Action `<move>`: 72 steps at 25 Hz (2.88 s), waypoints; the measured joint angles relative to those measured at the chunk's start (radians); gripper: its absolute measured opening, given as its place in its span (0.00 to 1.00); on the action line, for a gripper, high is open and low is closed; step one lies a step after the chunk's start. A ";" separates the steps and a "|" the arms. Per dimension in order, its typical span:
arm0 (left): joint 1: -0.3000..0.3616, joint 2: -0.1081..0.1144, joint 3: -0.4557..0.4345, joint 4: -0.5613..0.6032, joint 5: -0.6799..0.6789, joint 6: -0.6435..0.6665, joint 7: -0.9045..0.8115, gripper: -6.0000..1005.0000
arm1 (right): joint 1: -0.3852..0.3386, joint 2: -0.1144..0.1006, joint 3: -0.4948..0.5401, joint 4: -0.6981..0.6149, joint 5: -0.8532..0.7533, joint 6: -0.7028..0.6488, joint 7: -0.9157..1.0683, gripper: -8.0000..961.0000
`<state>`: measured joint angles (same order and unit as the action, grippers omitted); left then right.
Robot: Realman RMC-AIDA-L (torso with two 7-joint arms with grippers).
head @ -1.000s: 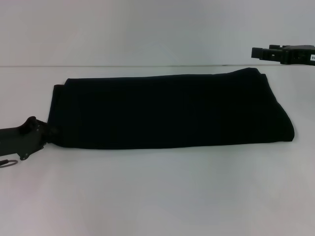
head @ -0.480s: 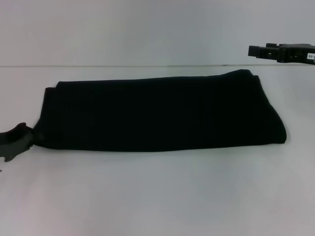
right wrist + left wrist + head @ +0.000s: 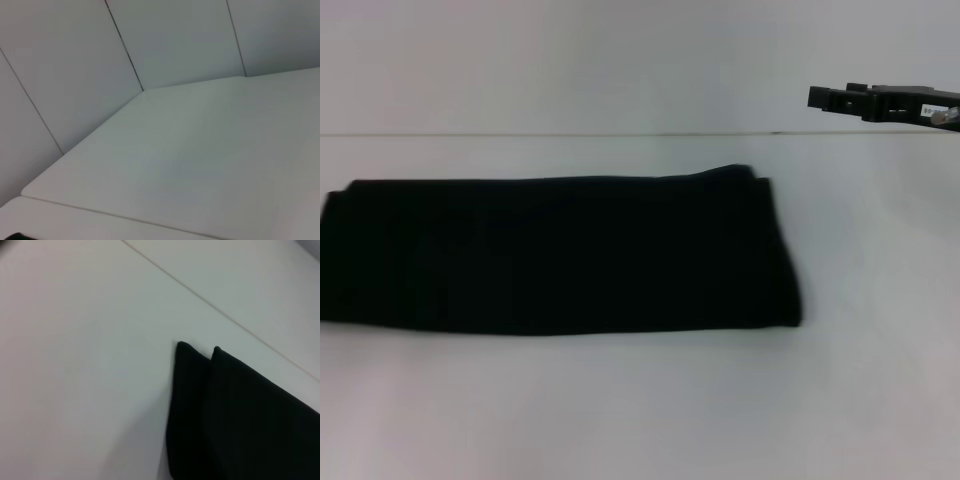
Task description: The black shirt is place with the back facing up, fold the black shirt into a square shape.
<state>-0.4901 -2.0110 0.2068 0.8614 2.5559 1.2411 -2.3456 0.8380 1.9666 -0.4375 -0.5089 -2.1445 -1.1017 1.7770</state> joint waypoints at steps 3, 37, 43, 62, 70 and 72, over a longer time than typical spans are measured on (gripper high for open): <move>0.002 0.010 -0.025 0.034 0.074 0.000 0.001 0.03 | 0.007 0.008 0.000 0.001 0.000 0.014 -0.004 0.80; -0.409 -0.164 0.244 -0.860 -0.684 -0.184 0.704 0.08 | -0.085 -0.045 -0.010 -0.086 -0.008 0.032 -0.034 0.80; -0.366 -0.165 0.133 -0.957 -0.697 -0.063 0.901 0.21 | -0.092 -0.052 -0.071 -0.077 -0.014 0.002 0.009 0.80; -0.174 -0.151 0.245 -0.514 -0.641 0.196 0.913 0.90 | -0.044 -0.058 -0.364 0.106 -0.020 -0.052 0.424 0.79; -0.187 -0.146 0.287 -0.496 -0.640 0.123 0.917 0.93 | -0.001 0.003 -0.364 0.162 -0.015 0.058 0.432 0.78; -0.187 -0.146 0.292 -0.494 -0.640 0.117 0.919 0.93 | 0.003 0.012 -0.364 0.162 -0.014 0.083 0.438 0.78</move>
<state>-0.6776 -2.1565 0.4987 0.3669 1.9157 1.3577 -1.4271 0.8405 1.9789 -0.8012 -0.3466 -2.1589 -1.0183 2.2147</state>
